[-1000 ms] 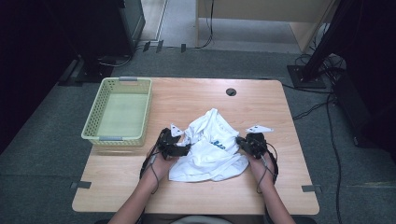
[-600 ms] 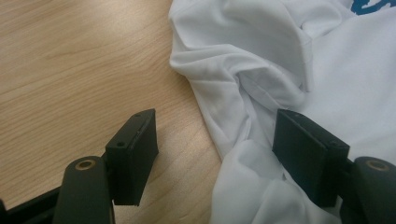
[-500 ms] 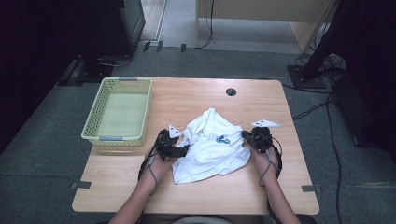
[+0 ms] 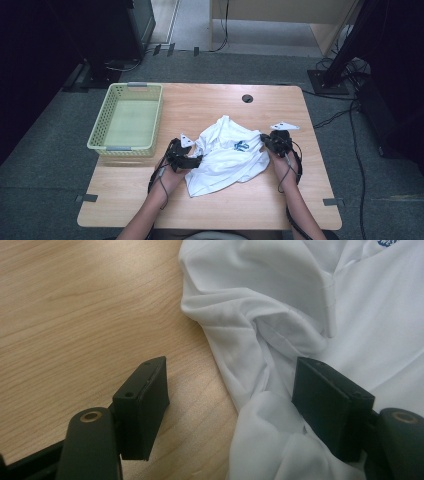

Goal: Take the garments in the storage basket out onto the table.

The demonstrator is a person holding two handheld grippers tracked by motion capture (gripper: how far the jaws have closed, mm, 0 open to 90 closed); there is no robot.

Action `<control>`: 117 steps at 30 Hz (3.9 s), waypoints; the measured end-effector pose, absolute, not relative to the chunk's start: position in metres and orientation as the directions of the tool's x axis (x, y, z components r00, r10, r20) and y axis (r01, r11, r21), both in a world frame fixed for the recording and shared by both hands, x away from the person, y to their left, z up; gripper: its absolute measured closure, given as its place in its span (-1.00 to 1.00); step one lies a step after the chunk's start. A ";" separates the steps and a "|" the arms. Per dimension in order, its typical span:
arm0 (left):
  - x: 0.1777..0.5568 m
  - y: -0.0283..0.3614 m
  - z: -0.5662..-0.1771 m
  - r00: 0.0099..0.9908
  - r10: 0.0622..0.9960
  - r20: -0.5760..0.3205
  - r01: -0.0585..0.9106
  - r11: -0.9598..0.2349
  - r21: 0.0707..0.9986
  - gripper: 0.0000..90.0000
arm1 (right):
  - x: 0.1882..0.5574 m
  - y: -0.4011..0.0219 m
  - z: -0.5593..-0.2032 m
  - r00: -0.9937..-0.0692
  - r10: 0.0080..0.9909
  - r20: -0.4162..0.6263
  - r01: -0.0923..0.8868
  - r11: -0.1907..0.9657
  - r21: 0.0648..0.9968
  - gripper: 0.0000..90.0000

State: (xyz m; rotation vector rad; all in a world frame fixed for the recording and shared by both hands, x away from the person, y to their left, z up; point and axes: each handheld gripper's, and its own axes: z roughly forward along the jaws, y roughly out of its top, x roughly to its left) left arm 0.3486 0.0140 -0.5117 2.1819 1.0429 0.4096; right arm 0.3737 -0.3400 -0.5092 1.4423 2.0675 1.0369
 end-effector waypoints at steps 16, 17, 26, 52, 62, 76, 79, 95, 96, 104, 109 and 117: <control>0.355 0.012 -0.502 0.641 0.765 -0.068 0.574 -0.418 0.704 -0.30 | 0.395 -0.338 -0.513 -0.374 0.924 0.084 0.608 0.175 0.774 0.98; 0.355 0.010 -0.501 0.646 0.761 -0.059 0.566 -0.425 0.706 -0.30 | 0.394 -0.337 -0.513 -0.377 0.923 0.082 0.608 0.179 0.774 0.98; 0.361 -0.001 -0.496 0.700 0.714 -0.029 0.501 -0.461 0.732 -0.20 | 0.392 -0.336 -0.513 -0.383 0.921 0.076 0.604 0.187 0.775 0.98; 0.382 0.020 -0.480 0.593 0.805 -0.033 0.544 -0.370 0.753 1.00 | 0.387 -0.338 -0.515 -0.374 0.923 0.087 0.614 0.176 0.769 0.98; 0.385 0.042 -0.472 0.543 0.838 -0.056 0.564 -0.315 0.764 1.00 | 0.387 -0.349 -0.513 -0.349 0.934 0.083 0.618 0.163 0.769 0.97; 0.384 0.043 -0.473 0.537 0.843 -0.036 0.543 -0.313 0.779 0.48 | 0.388 -0.365 -0.516 -0.308 0.945 0.110 0.635 0.118 0.763 0.93; 0.382 0.034 -0.475 0.559 0.829 -0.019 0.531 -0.340 0.776 0.36 | 0.388 -0.363 -0.517 -0.314 0.943 0.110 0.634 0.121 0.764 0.85; 0.371 -0.006 -0.490 0.641 0.767 0.015 0.505 -0.436 0.745 0.20 | 0.386 -0.358 -0.518 -0.337 0.933 0.129 0.625 0.120 0.772 0.56; 0.370 -0.007 -0.490 0.643 0.765 0.017 0.502 -0.439 0.745 0.20 | 0.386 -0.358 -0.518 -0.337 0.933 0.128 0.624 0.120 0.772 0.56; 0.367 -0.018 -0.498 0.669 0.743 0.022 0.506 -0.477 0.718 0.38 | 0.384 -0.358 -0.518 -0.335 0.933 0.131 0.626 0.117 0.771 0.55; 0.372 -0.017 -0.501 0.654 0.756 -0.002 0.544 -0.469 0.696 0.72 | 0.383 -0.357 -0.517 -0.339 0.932 0.130 0.626 0.120 0.771 0.54; 0.378 -0.010 -0.496 0.635 0.772 -0.003 0.552 -0.451 0.701 1.00 | 0.383 -0.354 -0.520 -0.343 0.930 0.133 0.632 0.124 0.765 0.54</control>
